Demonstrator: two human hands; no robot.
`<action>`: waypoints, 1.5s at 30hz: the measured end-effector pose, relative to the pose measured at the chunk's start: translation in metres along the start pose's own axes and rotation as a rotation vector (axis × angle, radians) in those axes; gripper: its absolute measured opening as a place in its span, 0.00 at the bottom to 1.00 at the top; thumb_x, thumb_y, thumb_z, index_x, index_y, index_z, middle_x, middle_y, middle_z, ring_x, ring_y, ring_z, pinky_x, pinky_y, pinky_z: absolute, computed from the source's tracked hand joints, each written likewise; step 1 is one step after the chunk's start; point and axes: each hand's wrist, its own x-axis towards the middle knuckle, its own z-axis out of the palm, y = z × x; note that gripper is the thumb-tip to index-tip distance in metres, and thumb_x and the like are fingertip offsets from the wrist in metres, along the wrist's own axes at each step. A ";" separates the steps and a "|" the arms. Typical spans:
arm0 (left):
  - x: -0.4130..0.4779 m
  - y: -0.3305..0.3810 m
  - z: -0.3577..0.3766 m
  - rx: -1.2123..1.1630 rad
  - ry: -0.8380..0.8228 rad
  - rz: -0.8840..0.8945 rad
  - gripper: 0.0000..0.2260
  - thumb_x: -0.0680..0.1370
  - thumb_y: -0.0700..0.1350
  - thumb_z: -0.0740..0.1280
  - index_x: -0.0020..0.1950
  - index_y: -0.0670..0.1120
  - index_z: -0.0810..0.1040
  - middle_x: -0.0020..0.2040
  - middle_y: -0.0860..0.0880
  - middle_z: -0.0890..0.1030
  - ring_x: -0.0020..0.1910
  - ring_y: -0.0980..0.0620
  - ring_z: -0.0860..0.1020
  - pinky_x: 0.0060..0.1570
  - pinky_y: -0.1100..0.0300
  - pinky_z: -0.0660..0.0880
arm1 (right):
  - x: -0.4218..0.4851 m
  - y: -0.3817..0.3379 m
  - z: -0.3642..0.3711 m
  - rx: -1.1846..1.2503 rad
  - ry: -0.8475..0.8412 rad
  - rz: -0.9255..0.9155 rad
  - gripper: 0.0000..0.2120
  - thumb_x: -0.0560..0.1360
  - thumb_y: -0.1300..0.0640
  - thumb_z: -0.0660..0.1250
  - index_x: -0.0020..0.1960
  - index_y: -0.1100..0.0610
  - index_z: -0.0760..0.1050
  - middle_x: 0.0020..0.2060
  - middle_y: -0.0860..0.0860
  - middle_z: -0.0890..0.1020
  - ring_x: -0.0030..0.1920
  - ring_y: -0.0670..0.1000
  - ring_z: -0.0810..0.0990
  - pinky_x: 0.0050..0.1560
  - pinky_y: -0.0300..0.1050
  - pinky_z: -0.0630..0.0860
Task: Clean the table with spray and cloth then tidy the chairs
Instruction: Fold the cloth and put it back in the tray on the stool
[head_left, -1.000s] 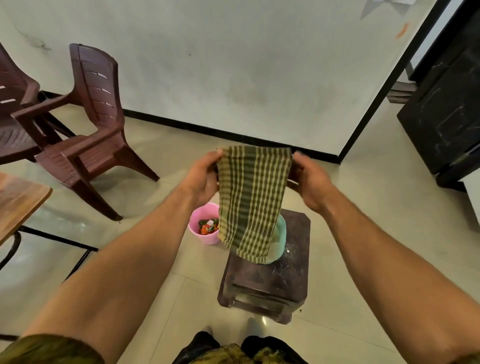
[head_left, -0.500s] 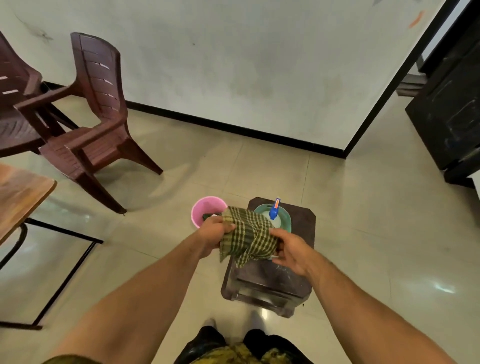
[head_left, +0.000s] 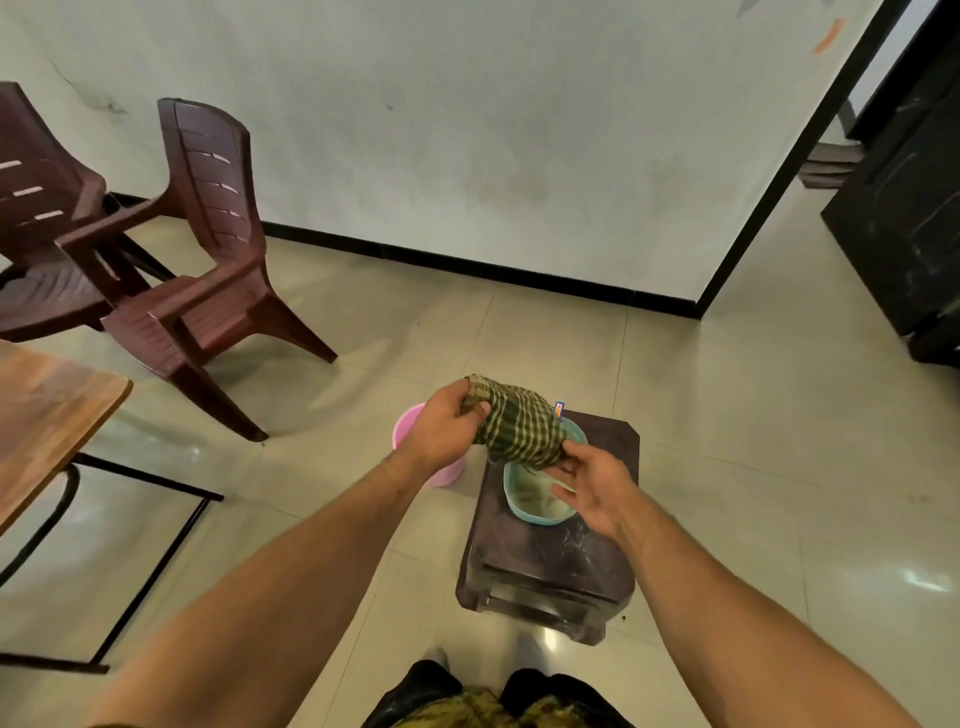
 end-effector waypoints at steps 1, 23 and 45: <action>0.001 0.000 0.002 0.018 0.000 0.018 0.09 0.82 0.38 0.64 0.61 0.40 0.79 0.56 0.47 0.84 0.57 0.50 0.82 0.59 0.59 0.79 | 0.000 0.002 0.002 -0.046 -0.013 0.014 0.11 0.82 0.55 0.62 0.61 0.56 0.78 0.46 0.52 0.86 0.51 0.51 0.82 0.58 0.51 0.71; -0.002 -0.032 -0.007 0.262 -0.199 -0.234 0.23 0.70 0.29 0.74 0.63 0.46 0.80 0.57 0.49 0.77 0.58 0.48 0.77 0.53 0.56 0.82 | -0.003 0.003 0.007 -1.094 0.012 -0.332 0.27 0.69 0.62 0.78 0.67 0.53 0.78 0.57 0.47 0.81 0.60 0.48 0.78 0.61 0.40 0.74; 0.010 -0.032 0.001 -0.397 -0.179 -0.421 0.19 0.75 0.38 0.74 0.65 0.41 0.76 0.53 0.42 0.86 0.50 0.45 0.86 0.45 0.50 0.83 | -0.007 -0.024 -0.007 -0.075 -0.017 0.013 0.13 0.77 0.59 0.71 0.60 0.63 0.79 0.52 0.62 0.85 0.52 0.61 0.85 0.55 0.59 0.82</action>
